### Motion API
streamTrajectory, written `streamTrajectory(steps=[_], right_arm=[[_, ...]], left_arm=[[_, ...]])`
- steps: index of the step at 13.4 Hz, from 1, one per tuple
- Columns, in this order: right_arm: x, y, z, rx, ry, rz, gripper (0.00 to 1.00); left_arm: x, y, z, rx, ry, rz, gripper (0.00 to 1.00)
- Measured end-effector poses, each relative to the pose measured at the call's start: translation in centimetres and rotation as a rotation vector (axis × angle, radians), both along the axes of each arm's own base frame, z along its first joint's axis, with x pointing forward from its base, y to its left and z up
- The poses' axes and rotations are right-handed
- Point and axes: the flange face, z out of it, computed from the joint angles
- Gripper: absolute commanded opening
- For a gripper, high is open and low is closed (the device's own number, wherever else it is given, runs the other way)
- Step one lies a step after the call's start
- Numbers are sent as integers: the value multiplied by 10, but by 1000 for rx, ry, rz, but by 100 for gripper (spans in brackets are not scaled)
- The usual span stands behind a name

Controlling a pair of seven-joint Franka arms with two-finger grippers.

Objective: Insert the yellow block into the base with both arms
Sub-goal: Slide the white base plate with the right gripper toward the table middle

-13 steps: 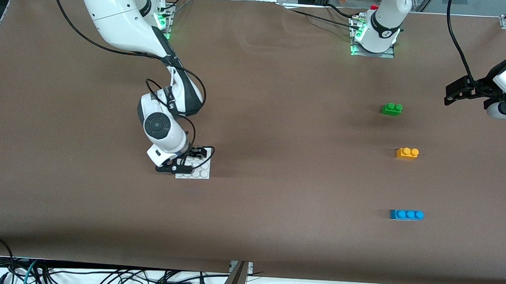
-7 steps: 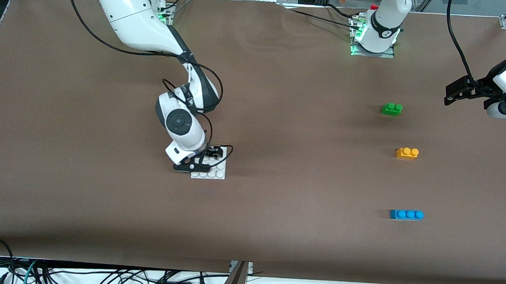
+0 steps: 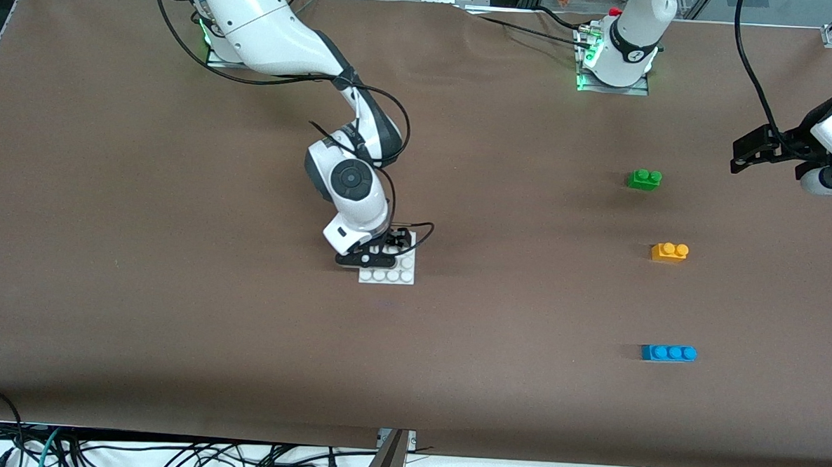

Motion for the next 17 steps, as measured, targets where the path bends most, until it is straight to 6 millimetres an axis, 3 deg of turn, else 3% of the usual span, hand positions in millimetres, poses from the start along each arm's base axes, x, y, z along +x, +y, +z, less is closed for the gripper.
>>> streamTrajectory(steps=[8, 17], right_arm=[[-31, 48, -2, 29, -22, -1, 100], [-46, 77, -3, 53, -24, -92, 100]], left_arm=[[0, 0, 0, 0, 0, 0, 100], [0, 0, 0, 0, 0, 0, 100]])
